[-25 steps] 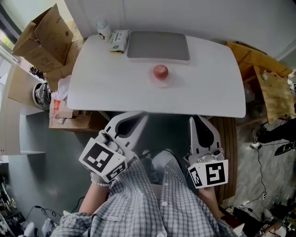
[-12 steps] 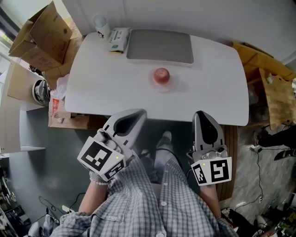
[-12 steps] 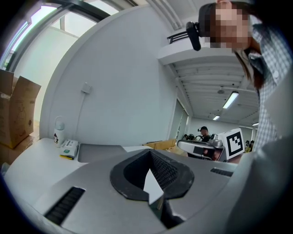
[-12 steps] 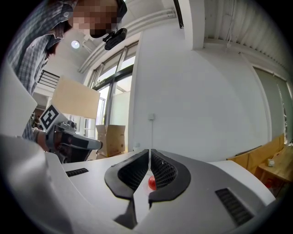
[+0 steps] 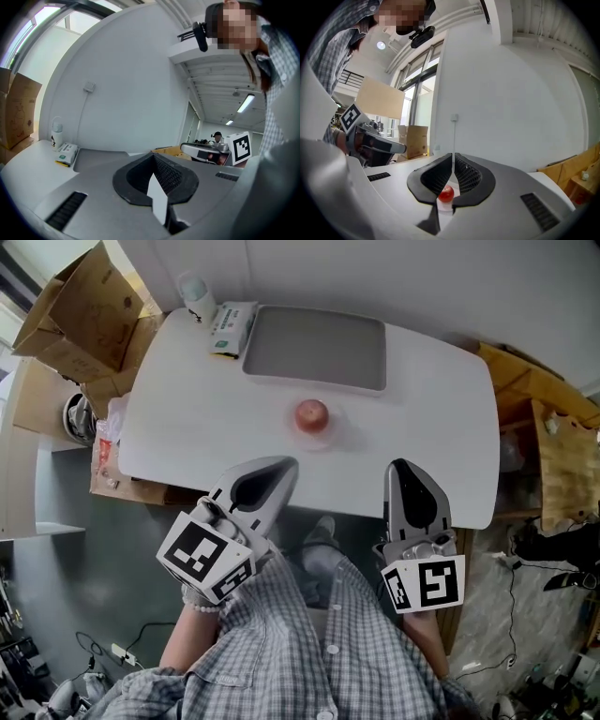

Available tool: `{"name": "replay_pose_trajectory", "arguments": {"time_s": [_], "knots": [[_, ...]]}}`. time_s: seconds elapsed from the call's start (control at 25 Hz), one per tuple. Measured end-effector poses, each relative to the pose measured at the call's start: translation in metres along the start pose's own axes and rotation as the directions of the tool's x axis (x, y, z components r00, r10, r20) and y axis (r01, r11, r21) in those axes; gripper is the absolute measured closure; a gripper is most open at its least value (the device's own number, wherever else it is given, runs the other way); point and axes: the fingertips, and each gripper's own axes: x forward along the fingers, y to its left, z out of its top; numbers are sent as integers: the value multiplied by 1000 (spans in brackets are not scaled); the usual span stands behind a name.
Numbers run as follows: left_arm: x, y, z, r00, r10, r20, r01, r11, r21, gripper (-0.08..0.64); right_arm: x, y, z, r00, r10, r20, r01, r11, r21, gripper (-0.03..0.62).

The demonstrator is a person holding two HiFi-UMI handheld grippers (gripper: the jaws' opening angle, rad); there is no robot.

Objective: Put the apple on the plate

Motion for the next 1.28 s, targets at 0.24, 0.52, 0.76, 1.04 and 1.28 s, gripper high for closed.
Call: {"name": "replay_pose_trajectory", "arguments": {"time_s": [0.24, 0.52, 0.76, 1.04, 1.28], "knots": [[35, 6, 4, 997, 73, -3, -73, 997, -17, 552, 25, -36, -12, 998, 56, -42, -55, 998, 29, 561], [52, 21, 0, 986, 163, -26, -164, 985, -60, 552, 47, -52, -33, 982, 151, -110, -146, 988, 49, 561], [54, 45, -11, 974, 220, -53, -225, 967, -117, 552, 62, -53, -57, 968, 164, -191, -158, 986, 48, 561], [63, 75, -29, 971, 212, -114, -227, 963, -146, 552, 89, -51, -77, 960, 146, -238, -134, 989, 63, 561], [74, 108, -50, 960, 204, -192, -240, 953, -185, 552, 116, -46, -99, 943, 138, -302, -114, 989, 94, 561]]}}
